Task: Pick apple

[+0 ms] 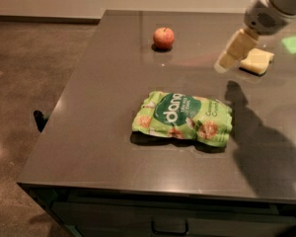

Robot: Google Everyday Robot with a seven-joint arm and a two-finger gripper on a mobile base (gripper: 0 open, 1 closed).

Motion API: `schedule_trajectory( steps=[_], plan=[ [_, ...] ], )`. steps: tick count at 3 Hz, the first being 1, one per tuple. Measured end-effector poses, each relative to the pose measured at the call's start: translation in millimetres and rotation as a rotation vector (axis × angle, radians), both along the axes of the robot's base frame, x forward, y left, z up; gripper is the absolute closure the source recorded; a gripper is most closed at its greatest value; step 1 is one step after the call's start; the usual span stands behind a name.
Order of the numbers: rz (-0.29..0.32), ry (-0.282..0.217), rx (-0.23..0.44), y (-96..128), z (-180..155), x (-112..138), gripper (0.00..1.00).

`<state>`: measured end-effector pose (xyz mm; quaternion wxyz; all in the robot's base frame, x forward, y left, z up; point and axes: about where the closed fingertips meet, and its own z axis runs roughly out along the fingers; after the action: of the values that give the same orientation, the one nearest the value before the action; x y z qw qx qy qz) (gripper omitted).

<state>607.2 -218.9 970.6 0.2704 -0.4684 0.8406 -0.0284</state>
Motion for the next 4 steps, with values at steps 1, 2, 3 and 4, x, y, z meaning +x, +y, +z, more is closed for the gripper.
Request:
schedule_trajectory(
  steps=[1,2,3,4],
  plan=[
    [-0.012,-0.017,0.046,15,-7,49,0.00],
    [-0.050,-0.009,0.078,27,-19,91,0.00],
    [-0.105,-0.004,0.112,35,-31,127,0.00],
    [-0.157,-0.014,0.157,46,-41,153,0.00]
  ],
)
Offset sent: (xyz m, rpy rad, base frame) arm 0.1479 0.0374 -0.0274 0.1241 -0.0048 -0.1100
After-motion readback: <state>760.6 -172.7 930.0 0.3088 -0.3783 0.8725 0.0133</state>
